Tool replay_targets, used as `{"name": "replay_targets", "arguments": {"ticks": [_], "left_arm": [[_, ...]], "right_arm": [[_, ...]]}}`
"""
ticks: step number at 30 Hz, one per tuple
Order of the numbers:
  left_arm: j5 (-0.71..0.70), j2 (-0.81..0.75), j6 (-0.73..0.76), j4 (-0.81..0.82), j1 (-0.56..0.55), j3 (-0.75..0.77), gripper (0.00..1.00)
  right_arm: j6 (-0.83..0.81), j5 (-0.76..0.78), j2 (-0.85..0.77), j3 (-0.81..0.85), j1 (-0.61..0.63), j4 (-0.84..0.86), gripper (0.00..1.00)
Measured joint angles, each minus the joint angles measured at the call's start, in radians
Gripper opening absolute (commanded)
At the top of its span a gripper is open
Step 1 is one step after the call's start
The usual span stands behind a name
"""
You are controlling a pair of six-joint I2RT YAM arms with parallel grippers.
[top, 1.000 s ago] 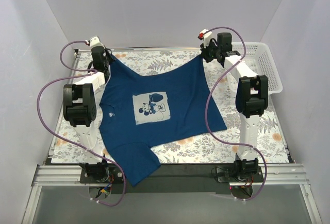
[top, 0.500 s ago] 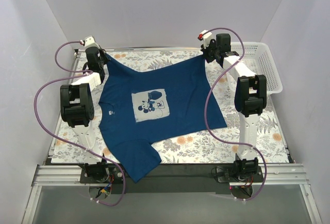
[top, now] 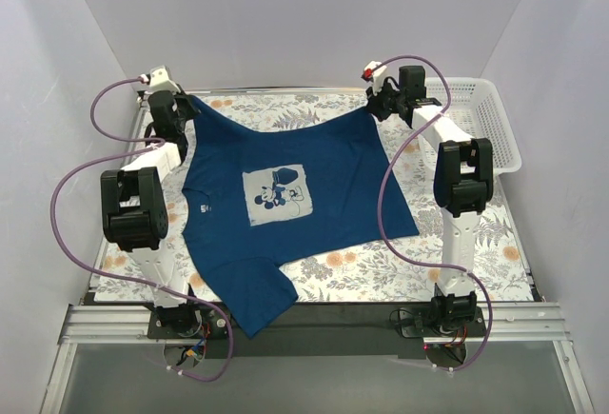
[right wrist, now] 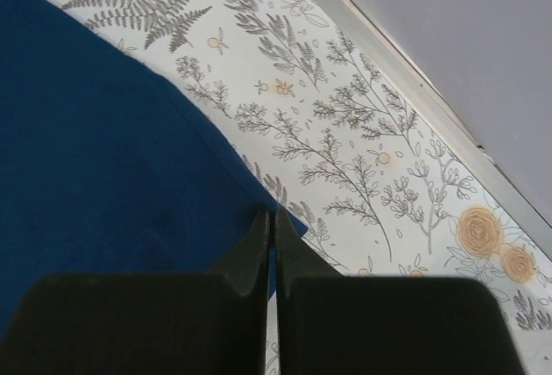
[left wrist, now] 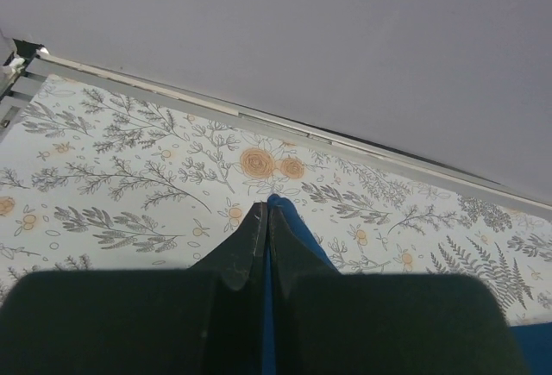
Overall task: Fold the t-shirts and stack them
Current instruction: Fold the tshirt
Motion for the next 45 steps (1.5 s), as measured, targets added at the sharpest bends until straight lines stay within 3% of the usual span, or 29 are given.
{"name": "replay_targets", "arguments": {"ticks": [9, 22, 29, 45], "left_arm": [[0.014, -0.082, -0.001, 0.040, 0.034, -0.074, 0.00], [0.194, -0.083, -0.008, 0.040, 0.043, -0.077, 0.00], [0.220, -0.085, -0.007, 0.042, 0.043, -0.082, 0.00], [0.224, -0.298, 0.000, 0.066, 0.044, -0.301, 0.00]], "right_arm": [[-0.016, -0.014, -0.014, -0.022, -0.006, 0.001, 0.01], [-0.010, -0.059, -0.067, -0.076, -0.036, 0.008, 0.01], [-0.010, -0.092, -0.095, -0.109, -0.036, 0.012, 0.01], [-0.004, -0.115, -0.138, -0.197, -0.061, 0.037, 0.01]]}}
